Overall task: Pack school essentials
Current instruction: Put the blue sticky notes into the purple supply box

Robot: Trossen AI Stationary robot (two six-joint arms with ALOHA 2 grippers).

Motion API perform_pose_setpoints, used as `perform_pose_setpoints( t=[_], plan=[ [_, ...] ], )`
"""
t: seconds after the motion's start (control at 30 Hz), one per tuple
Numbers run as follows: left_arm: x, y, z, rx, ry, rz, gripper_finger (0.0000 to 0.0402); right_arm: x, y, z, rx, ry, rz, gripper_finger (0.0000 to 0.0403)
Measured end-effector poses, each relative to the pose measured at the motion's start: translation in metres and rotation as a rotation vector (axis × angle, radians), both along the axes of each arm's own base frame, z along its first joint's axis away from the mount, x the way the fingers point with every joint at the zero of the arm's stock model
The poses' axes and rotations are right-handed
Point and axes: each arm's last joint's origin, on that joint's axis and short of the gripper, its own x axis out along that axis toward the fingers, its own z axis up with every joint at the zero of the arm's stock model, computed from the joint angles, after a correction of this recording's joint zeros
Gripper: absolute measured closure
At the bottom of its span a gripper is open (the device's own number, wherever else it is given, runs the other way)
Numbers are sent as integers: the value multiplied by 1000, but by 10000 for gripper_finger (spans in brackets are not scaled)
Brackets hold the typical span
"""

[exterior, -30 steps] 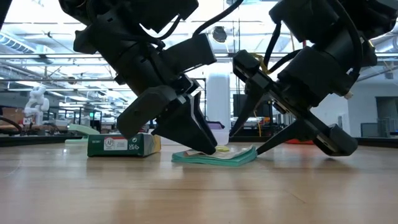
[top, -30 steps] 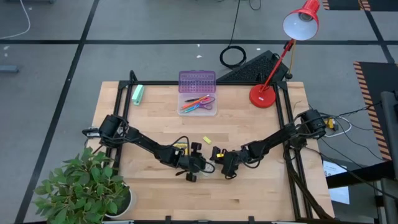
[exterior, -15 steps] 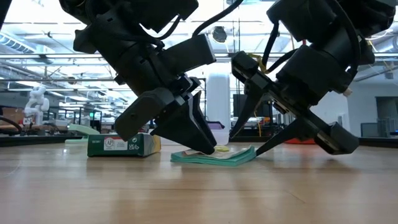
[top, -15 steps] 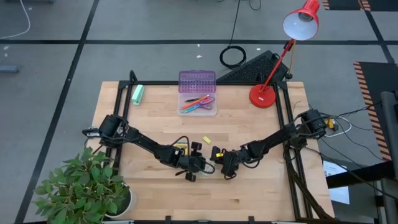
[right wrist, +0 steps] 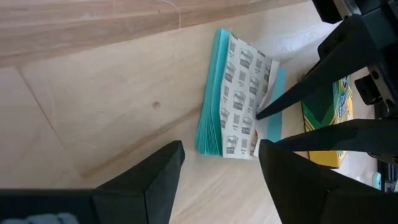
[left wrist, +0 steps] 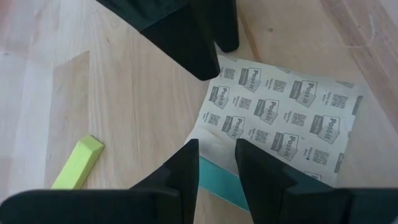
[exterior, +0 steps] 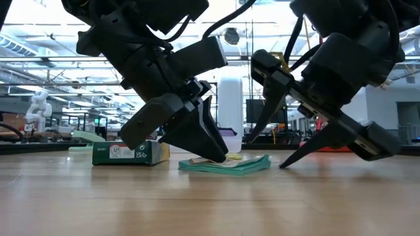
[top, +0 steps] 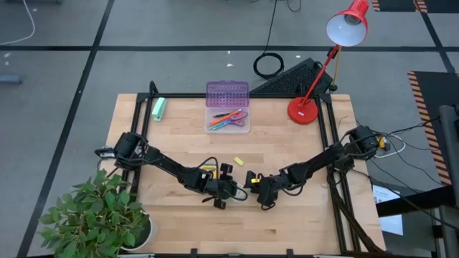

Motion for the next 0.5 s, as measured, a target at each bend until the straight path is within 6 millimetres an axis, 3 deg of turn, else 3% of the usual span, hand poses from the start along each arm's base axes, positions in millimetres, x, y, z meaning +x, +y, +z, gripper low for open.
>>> perform_pose_setpoints(
  t=[0.5],
  plan=[
    [1,0,0,-4,-8,1,289,6,2,-8,-6,-48,14,197]
  ],
)
